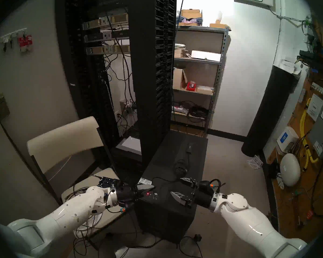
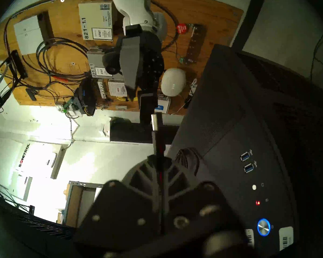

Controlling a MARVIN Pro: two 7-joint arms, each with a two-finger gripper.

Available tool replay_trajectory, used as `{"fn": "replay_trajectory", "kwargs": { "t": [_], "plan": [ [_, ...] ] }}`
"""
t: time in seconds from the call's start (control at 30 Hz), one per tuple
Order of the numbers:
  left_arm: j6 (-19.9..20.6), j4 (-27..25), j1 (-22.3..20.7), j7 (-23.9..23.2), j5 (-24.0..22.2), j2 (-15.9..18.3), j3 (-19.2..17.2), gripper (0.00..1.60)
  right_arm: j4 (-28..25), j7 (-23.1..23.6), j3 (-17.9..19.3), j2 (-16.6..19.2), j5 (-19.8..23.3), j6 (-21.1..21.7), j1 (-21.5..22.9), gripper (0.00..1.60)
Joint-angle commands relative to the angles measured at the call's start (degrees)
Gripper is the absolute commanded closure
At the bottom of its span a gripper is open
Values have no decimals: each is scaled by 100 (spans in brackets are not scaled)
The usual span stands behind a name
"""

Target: Insert the cable into the workstation's USB slot

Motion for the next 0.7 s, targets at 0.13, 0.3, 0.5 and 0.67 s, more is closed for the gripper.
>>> {"fn": "replay_trajectory", "kwargs": {
  "t": [0.13, 0.3, 0.5, 0.67],
  "plan": [
    [168, -24, -291, 851, 547, -14, 122, 160, 173, -89, -78, -141, -904, 161, 814, 0],
    [198, -50, -288, 1226, 818, 46, 258, 160, 268, -179, -116, -244, -1392, 235, 1115, 0],
    [276, -60, -300, 1761, 1164, 154, 450, 160, 427, -356, -203, -386, -2144, 253, 1434, 0],
    [377, -62, -327, 2178, 1418, 216, 588, 160, 716, -464, -399, -569, -2709, 270, 1766, 0]
  ]
}}
